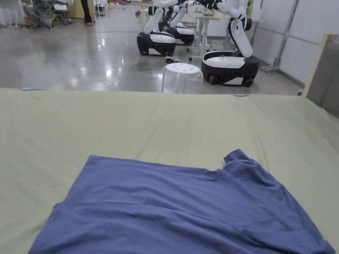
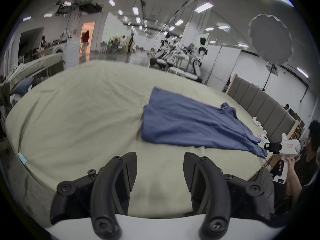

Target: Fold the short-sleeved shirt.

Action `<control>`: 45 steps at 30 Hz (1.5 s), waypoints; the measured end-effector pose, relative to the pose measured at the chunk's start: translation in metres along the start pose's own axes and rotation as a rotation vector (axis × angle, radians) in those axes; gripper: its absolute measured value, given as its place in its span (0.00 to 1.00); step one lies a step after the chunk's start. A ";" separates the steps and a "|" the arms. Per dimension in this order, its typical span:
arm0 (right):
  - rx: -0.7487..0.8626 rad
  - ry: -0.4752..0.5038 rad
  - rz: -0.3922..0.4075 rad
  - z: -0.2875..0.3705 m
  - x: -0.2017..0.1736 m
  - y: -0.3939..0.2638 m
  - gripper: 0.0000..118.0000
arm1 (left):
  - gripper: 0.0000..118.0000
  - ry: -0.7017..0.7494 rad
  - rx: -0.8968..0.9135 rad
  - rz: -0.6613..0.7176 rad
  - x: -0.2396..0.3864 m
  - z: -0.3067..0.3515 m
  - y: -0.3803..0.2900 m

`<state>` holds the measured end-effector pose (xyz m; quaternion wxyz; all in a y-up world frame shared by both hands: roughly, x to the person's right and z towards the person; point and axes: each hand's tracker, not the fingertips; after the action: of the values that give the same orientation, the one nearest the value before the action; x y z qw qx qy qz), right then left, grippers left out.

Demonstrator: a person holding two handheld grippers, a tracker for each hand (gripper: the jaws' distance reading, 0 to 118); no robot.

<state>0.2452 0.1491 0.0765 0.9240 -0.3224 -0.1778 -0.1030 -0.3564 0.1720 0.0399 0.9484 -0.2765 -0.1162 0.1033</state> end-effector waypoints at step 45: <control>0.244 0.328 0.137 0.043 -0.090 -0.005 0.00 | 0.47 -0.073 -0.217 -0.072 0.049 -0.268 0.189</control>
<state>0.1495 0.1793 0.0753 0.9776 -0.1982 -0.0137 -0.0688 -0.2605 0.2068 -0.2761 0.9112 -0.3691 -0.1708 0.0659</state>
